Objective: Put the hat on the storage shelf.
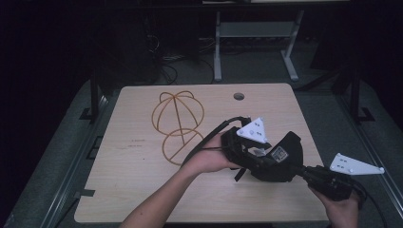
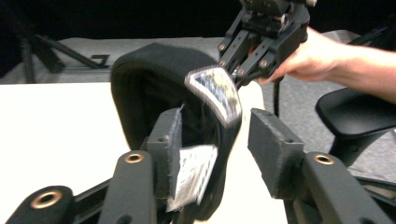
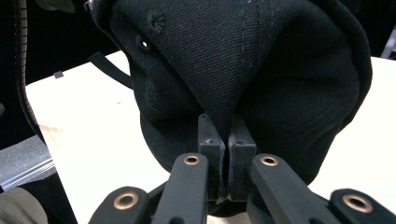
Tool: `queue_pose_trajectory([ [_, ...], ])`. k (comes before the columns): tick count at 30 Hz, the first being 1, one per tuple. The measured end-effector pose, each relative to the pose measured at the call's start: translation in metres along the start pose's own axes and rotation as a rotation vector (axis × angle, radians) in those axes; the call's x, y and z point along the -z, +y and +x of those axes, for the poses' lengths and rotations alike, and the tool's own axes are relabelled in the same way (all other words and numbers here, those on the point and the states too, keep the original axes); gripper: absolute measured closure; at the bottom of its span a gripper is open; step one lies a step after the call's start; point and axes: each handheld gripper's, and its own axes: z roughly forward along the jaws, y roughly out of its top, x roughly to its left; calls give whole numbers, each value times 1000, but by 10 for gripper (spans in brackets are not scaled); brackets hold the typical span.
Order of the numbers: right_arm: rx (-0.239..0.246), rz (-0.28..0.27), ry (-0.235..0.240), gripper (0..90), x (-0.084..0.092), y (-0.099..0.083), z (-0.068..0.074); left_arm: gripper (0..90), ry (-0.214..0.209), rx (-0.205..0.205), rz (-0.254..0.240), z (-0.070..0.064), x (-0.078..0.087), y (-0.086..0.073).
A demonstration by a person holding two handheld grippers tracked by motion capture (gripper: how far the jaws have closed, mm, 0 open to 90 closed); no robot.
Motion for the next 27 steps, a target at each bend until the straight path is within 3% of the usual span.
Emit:
queue_pose_trajectory([
  [10, 4, 77, 20, 871, -6, 8, -14, 454, 84, 41, 15, 1, 26, -38],
  [17, -14, 76, 26, 871, -5, 12, -21, 440, 107, 86, 12, 1, 36, -65],
  [27, -1, 98, 43, 870, -1, 26, -33, 422, 132, 121, 35, -8, 38, -104],
])
